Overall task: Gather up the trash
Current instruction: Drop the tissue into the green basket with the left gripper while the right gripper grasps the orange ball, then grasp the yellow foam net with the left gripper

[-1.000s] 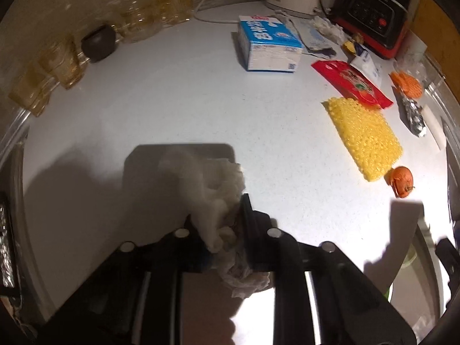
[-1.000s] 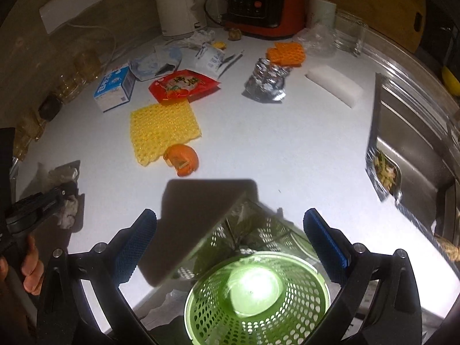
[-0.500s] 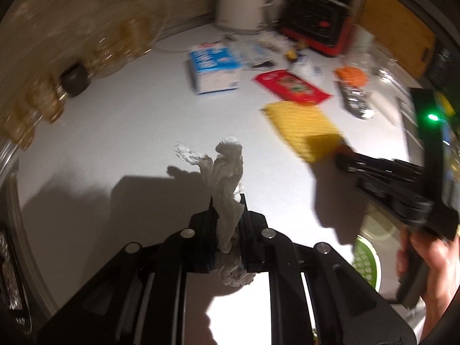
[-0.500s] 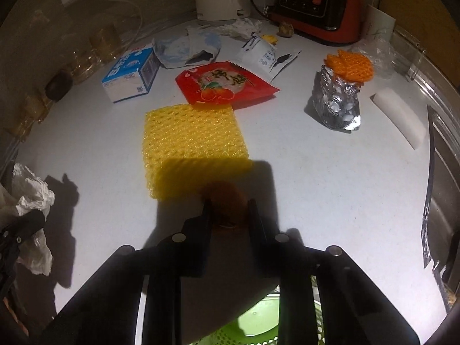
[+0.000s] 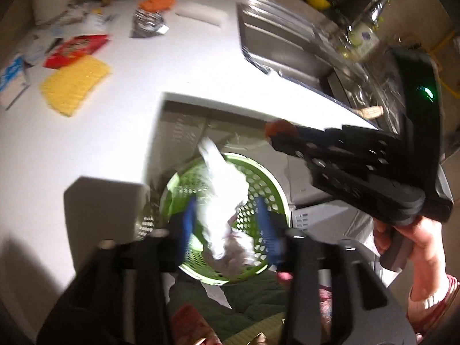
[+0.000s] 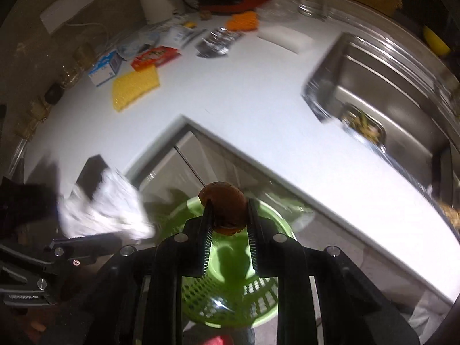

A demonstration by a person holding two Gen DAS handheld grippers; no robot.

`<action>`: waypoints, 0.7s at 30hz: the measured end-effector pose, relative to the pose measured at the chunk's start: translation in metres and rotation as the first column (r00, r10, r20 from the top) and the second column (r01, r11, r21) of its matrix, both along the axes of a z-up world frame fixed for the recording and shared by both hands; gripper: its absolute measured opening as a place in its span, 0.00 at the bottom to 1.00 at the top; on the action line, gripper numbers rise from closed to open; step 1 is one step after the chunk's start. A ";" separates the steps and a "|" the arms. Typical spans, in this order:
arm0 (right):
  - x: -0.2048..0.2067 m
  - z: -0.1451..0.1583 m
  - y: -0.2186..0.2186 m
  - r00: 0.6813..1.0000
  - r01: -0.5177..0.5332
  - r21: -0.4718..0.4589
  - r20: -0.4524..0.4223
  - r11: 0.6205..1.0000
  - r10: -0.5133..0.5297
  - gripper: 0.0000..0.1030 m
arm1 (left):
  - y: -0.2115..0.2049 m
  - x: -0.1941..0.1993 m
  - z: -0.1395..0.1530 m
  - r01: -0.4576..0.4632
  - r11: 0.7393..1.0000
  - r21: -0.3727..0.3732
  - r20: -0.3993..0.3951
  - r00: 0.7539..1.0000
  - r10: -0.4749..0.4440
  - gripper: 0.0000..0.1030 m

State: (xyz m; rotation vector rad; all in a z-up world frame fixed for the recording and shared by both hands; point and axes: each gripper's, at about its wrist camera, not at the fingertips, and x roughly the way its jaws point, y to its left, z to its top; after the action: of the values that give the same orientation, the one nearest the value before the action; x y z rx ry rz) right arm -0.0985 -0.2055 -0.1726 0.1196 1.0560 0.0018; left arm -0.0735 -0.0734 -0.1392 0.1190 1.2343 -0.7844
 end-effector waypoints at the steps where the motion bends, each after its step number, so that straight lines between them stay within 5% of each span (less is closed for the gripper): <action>1: -0.006 -0.004 -0.004 1.000 0.004 -0.001 -0.005 1.000 -0.004 0.22 | -0.004 -0.001 0.000 0.006 1.000 0.004 0.003 1.000 -0.006 0.60; 8: -0.032 -0.023 -0.018 0.999 -0.013 0.059 -0.051 0.998 0.016 0.26 | -0.010 -0.001 0.013 -0.009 1.000 0.024 0.061 0.998 0.008 0.80; 11: -0.036 -0.023 -0.017 0.999 -0.018 0.063 -0.047 0.998 0.021 0.77 | 0.001 0.009 0.016 -0.072 0.996 0.045 0.087 0.994 0.067 0.83; 12: -0.037 -0.018 -0.017 1.000 -0.005 0.052 -0.024 0.999 0.006 0.86 | 0.003 0.013 0.015 -0.095 0.994 0.051 0.094 0.991 0.090 0.83; 18: -0.016 0.005 -0.034 0.998 0.035 0.080 0.042 0.996 -0.038 0.94 | 0.032 0.052 0.019 -0.289 0.953 0.088 0.173 0.947 0.271 0.85; 21: 0.003 0.017 -0.040 0.996 0.050 0.071 0.070 0.996 -0.055 0.95 | 0.048 0.081 0.020 -0.398 0.910 0.112 0.245 0.899 0.363 0.86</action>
State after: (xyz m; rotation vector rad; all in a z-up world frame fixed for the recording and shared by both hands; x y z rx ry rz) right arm -0.0952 -0.2454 -0.1555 0.2087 0.9806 -0.0049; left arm 0.0077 -0.0255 -0.1190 0.0864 1.0628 -0.3184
